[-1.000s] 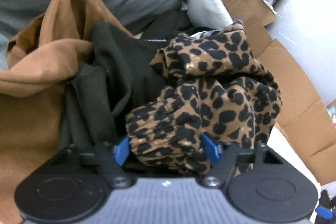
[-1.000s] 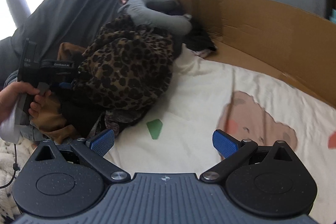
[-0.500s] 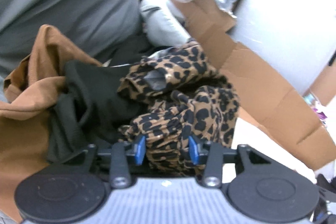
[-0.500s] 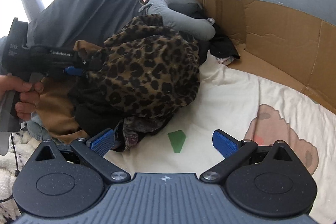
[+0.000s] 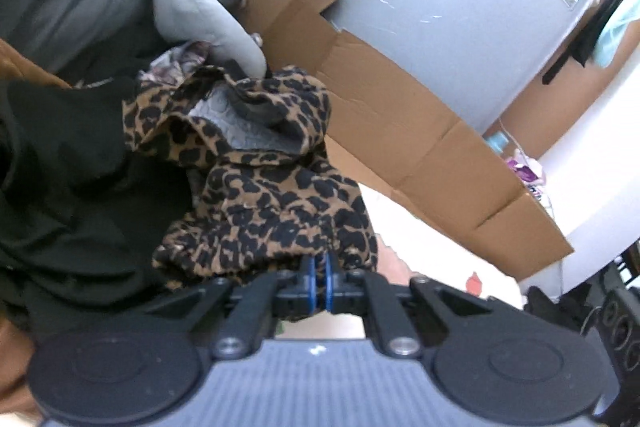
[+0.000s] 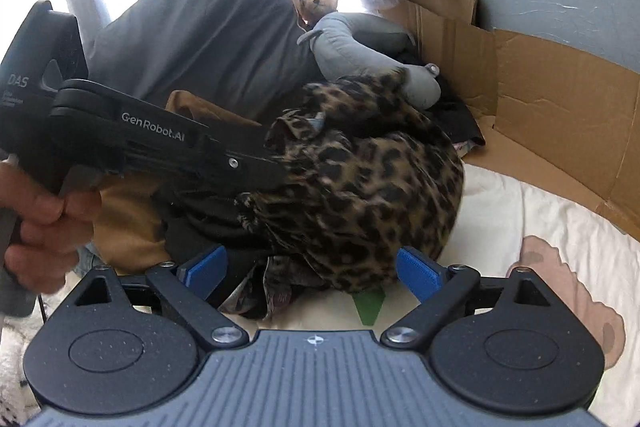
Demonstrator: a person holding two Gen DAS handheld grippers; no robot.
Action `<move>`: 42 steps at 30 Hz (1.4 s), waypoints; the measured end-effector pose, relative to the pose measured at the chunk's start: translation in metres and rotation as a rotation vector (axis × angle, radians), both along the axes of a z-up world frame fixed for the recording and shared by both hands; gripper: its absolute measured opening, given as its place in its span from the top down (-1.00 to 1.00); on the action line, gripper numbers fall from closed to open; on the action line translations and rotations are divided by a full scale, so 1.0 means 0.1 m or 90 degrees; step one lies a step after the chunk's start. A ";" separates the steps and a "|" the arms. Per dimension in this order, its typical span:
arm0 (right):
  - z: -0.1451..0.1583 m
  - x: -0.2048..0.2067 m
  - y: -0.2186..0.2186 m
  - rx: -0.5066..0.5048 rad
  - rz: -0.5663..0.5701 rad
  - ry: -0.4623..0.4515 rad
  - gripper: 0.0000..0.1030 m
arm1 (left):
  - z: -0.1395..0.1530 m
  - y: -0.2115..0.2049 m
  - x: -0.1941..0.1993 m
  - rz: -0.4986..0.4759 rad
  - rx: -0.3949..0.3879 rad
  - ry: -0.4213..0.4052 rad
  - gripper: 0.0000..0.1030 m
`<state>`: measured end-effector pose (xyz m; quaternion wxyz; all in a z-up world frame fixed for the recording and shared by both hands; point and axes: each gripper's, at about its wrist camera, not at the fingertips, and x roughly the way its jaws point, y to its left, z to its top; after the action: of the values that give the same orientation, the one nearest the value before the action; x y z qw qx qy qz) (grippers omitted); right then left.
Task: Fold clothes
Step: 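Grasp the leopard-print trousers waistband with the left tool while the right tool grasps beside it, then lift the leopard-print trousers off the pile with both tools and pull them apart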
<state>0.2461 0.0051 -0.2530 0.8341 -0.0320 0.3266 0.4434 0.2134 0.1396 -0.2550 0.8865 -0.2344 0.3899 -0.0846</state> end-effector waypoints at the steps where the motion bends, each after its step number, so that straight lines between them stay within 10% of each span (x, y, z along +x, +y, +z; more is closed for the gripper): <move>1: -0.01 0.00 0.01 0.002 -0.001 -0.001 -0.83 | 0.00 -0.03 0.01 -0.008 -0.004 -0.002 0.91; 11: -0.10 0.01 -0.02 0.028 -0.055 -0.009 -0.79 | 0.03 -0.43 0.10 -0.097 -0.063 -0.023 0.93; 21: -0.24 0.12 -0.19 0.054 -0.110 -0.013 0.14 | 0.12 -0.66 -0.09 -0.133 -0.098 -0.027 0.93; 31: -0.23 0.06 -0.46 0.049 -0.117 -0.010 0.45 | 0.12 -0.78 -0.20 -0.179 -0.107 -0.025 0.85; 36: -0.25 0.05 -0.67 0.049 -0.135 0.002 0.49 | 0.17 -0.71 -0.25 -0.169 -0.096 -0.034 0.29; 42: -0.20 0.05 -0.96 0.063 -0.169 0.024 0.52 | 0.09 -0.59 -0.25 -0.153 -0.026 -0.022 0.05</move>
<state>0.2512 -0.0908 -0.2734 0.8795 0.0611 0.3214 0.3456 0.1879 0.0809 -0.2463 0.8718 -0.2024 0.3979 -0.2020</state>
